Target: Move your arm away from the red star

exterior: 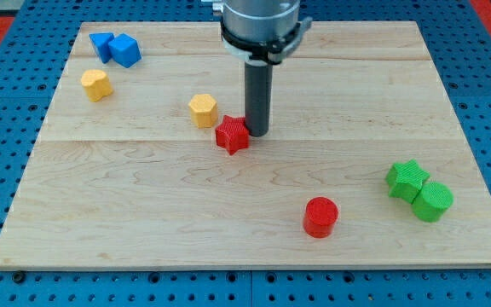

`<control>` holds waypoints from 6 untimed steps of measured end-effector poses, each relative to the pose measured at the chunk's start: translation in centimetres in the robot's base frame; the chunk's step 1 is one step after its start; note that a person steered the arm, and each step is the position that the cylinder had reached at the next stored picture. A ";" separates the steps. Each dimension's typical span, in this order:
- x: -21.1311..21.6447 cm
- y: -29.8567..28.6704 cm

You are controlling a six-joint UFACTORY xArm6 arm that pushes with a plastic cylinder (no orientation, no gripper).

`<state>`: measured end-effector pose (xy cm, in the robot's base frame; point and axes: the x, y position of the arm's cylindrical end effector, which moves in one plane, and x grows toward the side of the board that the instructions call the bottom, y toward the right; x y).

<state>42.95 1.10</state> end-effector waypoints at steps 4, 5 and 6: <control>1.7 28.1; 7.8 33.3; 10.8 29.8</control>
